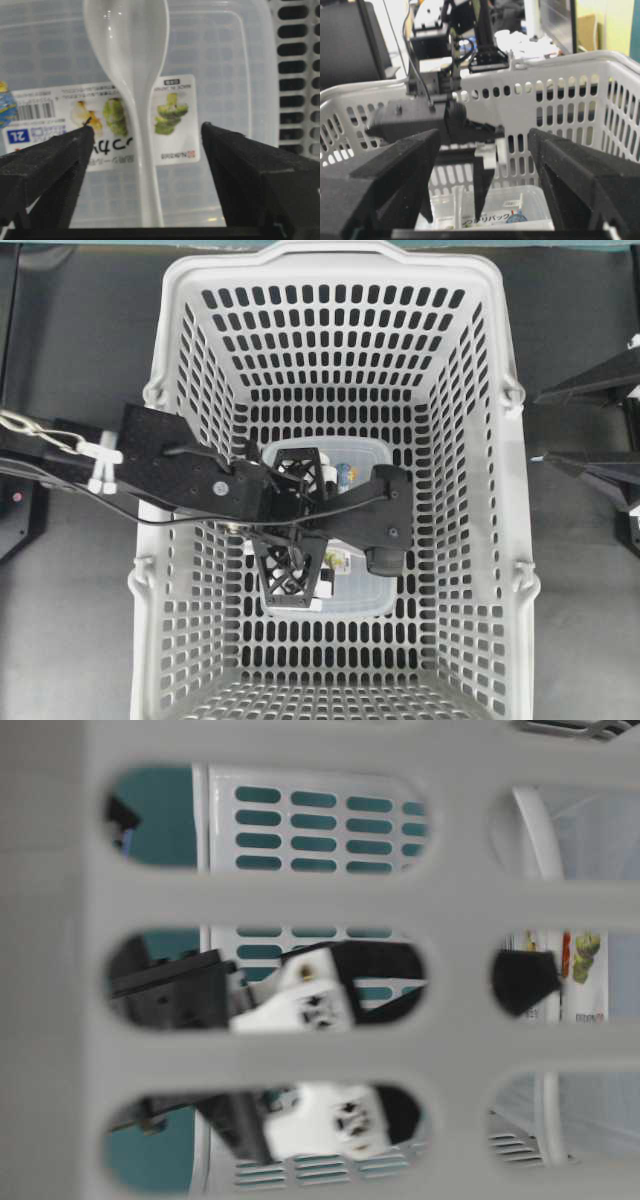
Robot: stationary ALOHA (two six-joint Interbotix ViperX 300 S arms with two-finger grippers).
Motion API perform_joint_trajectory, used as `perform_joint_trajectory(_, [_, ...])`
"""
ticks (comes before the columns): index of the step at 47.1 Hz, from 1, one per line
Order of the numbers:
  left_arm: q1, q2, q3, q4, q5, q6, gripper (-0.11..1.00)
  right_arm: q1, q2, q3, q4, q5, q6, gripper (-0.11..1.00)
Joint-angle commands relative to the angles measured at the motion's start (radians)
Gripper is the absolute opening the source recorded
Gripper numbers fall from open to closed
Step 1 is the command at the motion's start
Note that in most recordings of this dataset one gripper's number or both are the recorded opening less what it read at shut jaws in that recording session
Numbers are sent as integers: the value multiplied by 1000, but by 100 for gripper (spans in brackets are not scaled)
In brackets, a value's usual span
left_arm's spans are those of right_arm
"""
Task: Pick up the chinese spoon from the shopping basket with the left arm.
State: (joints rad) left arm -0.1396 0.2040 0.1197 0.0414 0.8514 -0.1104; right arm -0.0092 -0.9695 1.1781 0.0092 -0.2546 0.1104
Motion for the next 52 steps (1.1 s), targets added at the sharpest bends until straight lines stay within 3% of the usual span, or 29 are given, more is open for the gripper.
perform_joint_trajectory(1, [0, 15, 0, 3, -9, -3, 83, -2, 5, -12, 3, -5, -2, 69])
perform_joint_trajectory(10, [-2, 37, 14, 2, -11, -9, 81, -2, 5, -9, 3, -6, -2, 68])
perform_joint_trajectory(14, [0, 35, 14, 3, -14, -8, 74, -3, 5, -8, 2, -5, 0, 68])
perform_joint_trajectory(26, [0, 20, -3, 2, -14, 0, 12, -3, 5, -5, 3, -5, 3, 68])
perform_joint_trajectory(37, [5, -43, -84, 3, 44, 2, 13, -2, 5, -3, 3, -6, 3, 68])
perform_joint_trajectory(52, [6, -77, -383, 3, 376, 11, 13, -2, 3, -3, 3, -6, 5, 68])
